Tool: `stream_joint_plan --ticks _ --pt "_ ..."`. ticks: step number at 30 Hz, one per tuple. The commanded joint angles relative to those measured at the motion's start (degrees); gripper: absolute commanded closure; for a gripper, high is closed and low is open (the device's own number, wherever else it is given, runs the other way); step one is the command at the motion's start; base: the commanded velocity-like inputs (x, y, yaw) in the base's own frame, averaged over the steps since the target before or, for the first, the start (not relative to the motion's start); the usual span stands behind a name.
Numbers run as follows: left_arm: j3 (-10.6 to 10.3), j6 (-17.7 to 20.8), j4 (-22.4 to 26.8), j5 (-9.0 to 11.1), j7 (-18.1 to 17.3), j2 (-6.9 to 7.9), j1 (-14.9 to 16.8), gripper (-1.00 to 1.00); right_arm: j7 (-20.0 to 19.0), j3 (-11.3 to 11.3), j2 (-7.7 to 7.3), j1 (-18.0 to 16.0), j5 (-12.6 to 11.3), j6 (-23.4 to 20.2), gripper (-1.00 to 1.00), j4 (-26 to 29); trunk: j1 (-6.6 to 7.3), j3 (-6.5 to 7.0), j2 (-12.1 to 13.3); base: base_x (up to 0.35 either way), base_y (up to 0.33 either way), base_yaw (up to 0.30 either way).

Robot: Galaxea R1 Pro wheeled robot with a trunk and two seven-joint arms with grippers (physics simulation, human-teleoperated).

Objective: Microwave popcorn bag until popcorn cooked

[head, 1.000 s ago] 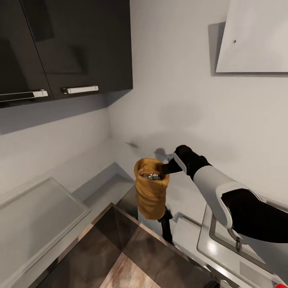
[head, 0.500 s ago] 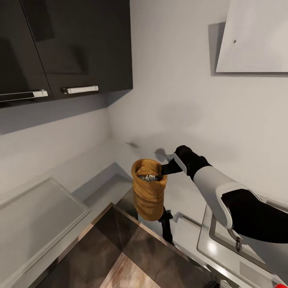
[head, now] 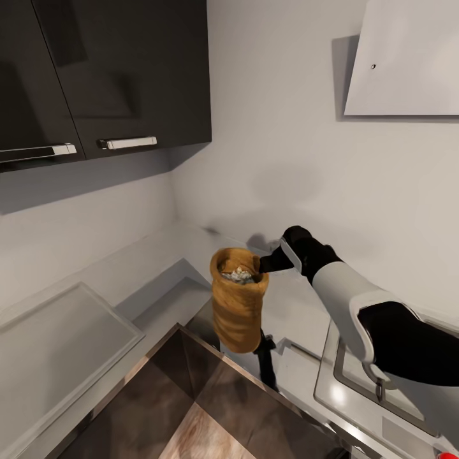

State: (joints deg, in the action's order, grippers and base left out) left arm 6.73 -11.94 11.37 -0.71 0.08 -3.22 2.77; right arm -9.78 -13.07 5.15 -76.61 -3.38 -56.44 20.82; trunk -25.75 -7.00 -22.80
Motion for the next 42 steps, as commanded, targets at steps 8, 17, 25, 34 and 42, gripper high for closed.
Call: stream_joint_plan --ticks 8,17,25,34,42 --pt "0.31 -0.19 -0.03 -0.08 0.01 -0.03 0.04 -1.0 0.01 -0.46 -0.39 -0.11 -0.48 -2.51 1.0 2.46 -0.03 -0.13 -0.12 0.0 0.0 0.0" --pt "0.31 -0.19 -0.03 -0.08 0.01 -0.03 0.04 -1.0 -0.3 -0.52 -1.04 0.03 -0.52 -3.56 1.0 4.35 -0.03 -0.13 -0.12 0.0 0.0 0.0" --pt "0.31 -0.19 -0.03 -0.08 0.01 -0.03 0.04 -1.0 -9.31 -0.59 -2.51 0.14 -0.51 -3.56 1.0 6.51 -0.03 -0.13 -0.12 0.0 0.0 0.0" --pt "0.31 -0.19 -0.03 -0.08 0.01 -0.03 0.04 -1.0 -23.77 -2.99 -3.81 0.48 0.21 -3.56 1.0 7.59 -0.03 -0.13 -0.12 0.0 0.0 0.0" --pt "0.31 -0.19 -0.03 -0.08 0.01 -0.03 0.04 -1.0 -25.35 -6.06 -4.8 0.38 0.41 -3.56 1.0 7.61 -0.03 -0.13 -0.12 -0.021 0.0 0.0"
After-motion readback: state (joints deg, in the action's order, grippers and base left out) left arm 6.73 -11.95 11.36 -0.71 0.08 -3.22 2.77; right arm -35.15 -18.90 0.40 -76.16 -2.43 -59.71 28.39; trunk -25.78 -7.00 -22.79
